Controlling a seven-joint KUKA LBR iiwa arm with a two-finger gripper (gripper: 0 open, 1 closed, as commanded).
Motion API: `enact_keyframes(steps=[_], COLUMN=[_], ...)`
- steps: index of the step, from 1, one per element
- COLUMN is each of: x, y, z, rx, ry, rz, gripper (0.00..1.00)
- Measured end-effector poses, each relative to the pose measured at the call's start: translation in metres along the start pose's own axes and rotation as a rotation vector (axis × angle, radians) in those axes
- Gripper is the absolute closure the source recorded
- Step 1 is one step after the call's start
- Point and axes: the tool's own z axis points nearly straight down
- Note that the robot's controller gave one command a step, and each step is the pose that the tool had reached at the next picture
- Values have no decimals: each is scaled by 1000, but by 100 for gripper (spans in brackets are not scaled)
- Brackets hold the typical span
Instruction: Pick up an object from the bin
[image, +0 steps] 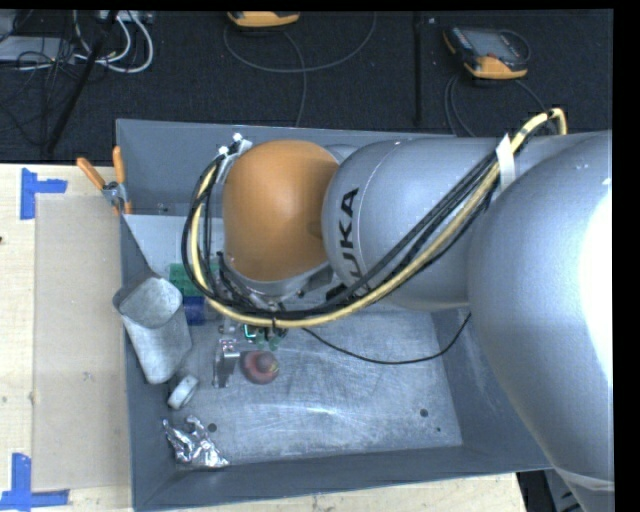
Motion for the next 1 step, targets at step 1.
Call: enact_keyframes(steps=[1], x=[2], y=[-67], z=[86], rx=[1], ry=[1], rz=[-56], gripper=[0])
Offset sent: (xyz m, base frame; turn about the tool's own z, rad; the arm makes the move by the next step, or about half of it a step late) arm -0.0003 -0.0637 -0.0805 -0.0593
